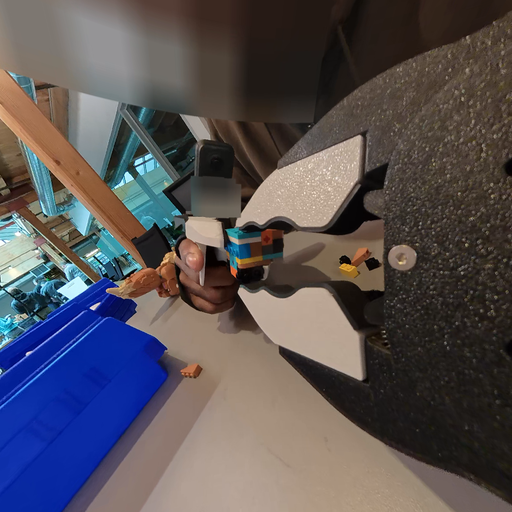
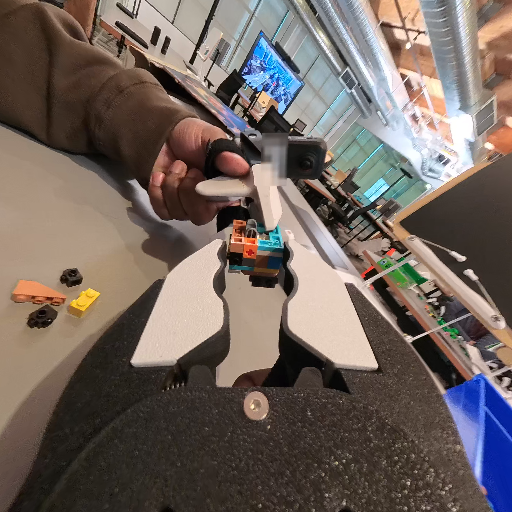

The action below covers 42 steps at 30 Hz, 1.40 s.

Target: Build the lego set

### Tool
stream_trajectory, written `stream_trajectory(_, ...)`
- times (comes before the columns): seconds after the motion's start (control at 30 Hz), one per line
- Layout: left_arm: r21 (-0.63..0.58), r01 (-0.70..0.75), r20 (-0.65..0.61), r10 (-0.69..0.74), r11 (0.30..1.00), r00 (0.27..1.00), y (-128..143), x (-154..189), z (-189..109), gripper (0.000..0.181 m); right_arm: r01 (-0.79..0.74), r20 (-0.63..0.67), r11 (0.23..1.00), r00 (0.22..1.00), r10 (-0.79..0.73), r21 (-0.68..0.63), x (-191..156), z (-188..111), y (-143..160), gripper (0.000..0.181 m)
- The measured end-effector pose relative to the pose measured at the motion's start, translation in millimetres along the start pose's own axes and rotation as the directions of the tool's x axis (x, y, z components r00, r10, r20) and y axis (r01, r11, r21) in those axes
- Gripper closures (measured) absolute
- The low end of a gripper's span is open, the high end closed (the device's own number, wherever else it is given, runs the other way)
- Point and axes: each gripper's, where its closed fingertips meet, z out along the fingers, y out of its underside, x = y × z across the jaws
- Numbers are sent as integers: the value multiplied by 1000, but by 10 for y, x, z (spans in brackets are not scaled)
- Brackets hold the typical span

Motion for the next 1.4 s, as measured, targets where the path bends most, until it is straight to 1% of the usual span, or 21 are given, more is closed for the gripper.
stream_trajectory(0.2, 59, 36, -54, -33, 998, 998, -97, 27, -69, 144, 105, -65, 994, 992, -104, 17, 59, -34, -67, 143)
stream_trajectory(0.33, 27, 31, -71, -29, 999, 997, -40, 57, -29, 143, 181, -70, 983, 981, -179, 22, 14, -34, -97, 143)
stream_trajectory(0.73, -50, 15, -174, -24, 999, 985, 101, 222, 37, 144, 296, -70, 951, 954, -290, 87, -100, -64, -235, 143)
stream_trajectory(0.93, -42, 7, -200, -16, 999, 980, 114, 230, 40, 145, 299, -62, 949, 954, -294, 98, -118, -64, -243, 144)
stream_trajectory(1.13, -24, -47, -168, 43, 999, 985, 82, 224, 44, 146, 295, -77, 951, 954, -289, 96, -93, -67, -242, 144)
stream_trajectory(1.27, 13, -116, -125, 117, 993, 985, 29, 200, 44, 146, 264, -98, 961, 962, -255, 85, -43, -60, -223, 145)
stream_trajectory(1.4, 75, -217, -71, 222, 973, 972, -69, 195, 9, 146, 184, -104, 978, 979, -174, 100, 23, -71, -228, 136)
